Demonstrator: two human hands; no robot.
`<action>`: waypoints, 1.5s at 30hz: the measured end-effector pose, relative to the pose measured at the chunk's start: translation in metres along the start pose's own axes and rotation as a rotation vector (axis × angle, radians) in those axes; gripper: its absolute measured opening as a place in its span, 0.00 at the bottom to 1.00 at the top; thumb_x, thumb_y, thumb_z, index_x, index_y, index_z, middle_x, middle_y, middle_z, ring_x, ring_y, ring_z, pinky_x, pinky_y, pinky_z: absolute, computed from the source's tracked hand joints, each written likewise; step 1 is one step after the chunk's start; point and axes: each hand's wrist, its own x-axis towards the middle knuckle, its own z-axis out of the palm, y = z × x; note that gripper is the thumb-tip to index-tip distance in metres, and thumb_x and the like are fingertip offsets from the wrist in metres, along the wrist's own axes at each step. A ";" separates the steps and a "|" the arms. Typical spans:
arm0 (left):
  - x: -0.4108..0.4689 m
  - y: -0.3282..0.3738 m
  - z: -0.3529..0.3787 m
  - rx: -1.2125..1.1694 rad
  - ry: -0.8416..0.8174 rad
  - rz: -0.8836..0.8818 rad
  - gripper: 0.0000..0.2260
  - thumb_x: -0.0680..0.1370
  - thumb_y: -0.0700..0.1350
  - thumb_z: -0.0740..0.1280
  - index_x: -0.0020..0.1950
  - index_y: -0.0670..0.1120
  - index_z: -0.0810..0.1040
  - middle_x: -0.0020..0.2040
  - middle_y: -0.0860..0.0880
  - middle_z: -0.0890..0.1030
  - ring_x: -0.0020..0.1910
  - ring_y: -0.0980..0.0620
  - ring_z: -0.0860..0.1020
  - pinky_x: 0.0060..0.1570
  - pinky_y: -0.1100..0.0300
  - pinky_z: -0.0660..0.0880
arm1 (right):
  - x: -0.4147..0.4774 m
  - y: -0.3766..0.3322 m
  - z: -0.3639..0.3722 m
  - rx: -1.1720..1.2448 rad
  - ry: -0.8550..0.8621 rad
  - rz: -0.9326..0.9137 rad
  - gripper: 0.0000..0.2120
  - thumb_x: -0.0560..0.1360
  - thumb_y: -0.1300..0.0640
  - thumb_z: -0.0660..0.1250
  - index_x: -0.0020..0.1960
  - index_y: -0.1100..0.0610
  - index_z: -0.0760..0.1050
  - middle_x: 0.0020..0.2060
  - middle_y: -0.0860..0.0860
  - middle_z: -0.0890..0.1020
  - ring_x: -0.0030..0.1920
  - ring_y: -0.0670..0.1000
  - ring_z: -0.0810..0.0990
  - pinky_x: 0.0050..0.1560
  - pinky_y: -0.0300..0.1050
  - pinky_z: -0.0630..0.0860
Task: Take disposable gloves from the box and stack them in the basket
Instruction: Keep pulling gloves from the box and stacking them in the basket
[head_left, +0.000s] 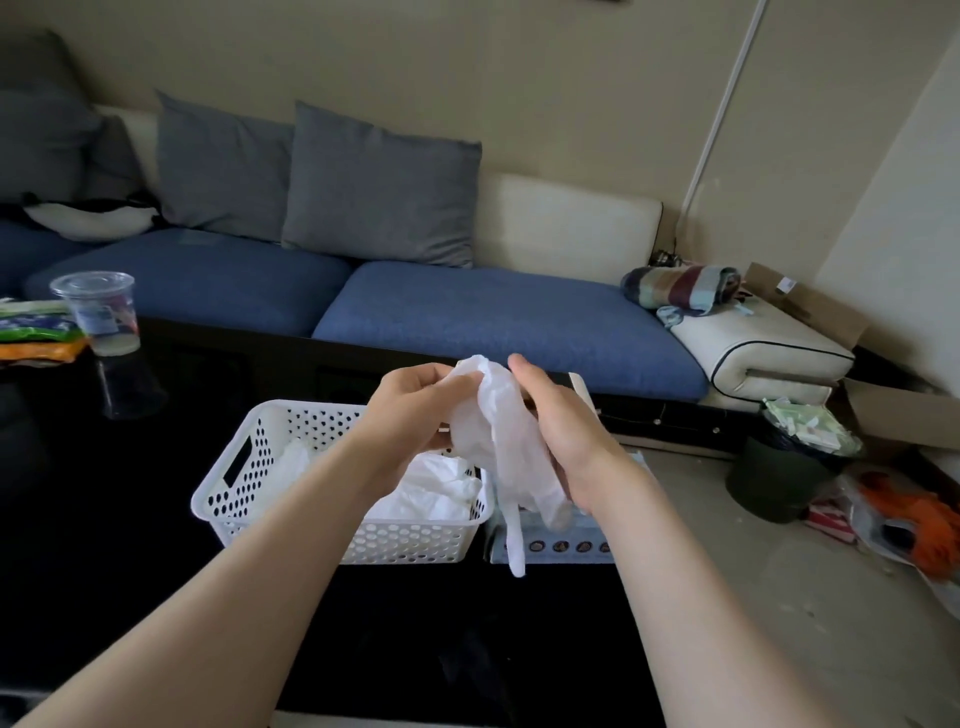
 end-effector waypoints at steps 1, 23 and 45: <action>-0.002 0.002 -0.004 0.007 0.011 0.009 0.13 0.81 0.49 0.72 0.53 0.38 0.82 0.43 0.45 0.86 0.42 0.49 0.84 0.45 0.52 0.85 | -0.001 0.000 0.004 -0.029 -0.041 -0.002 0.31 0.73 0.25 0.68 0.64 0.46 0.83 0.55 0.45 0.88 0.59 0.49 0.87 0.62 0.51 0.80; -0.011 0.008 -0.053 0.137 0.187 -0.044 0.07 0.82 0.41 0.69 0.58 0.50 0.81 0.55 0.46 0.82 0.52 0.46 0.82 0.47 0.50 0.82 | 0.000 0.002 0.015 -0.063 -0.050 0.145 0.06 0.72 0.58 0.67 0.43 0.58 0.82 0.38 0.56 0.84 0.43 0.59 0.82 0.49 0.51 0.75; 0.005 -0.024 -0.093 0.938 0.177 0.046 0.17 0.82 0.31 0.58 0.47 0.50 0.80 0.50 0.51 0.77 0.41 0.55 0.74 0.32 0.65 0.68 | 0.054 0.034 0.065 -0.992 0.384 -0.299 0.12 0.87 0.45 0.60 0.59 0.52 0.76 0.49 0.51 0.82 0.47 0.55 0.81 0.45 0.53 0.80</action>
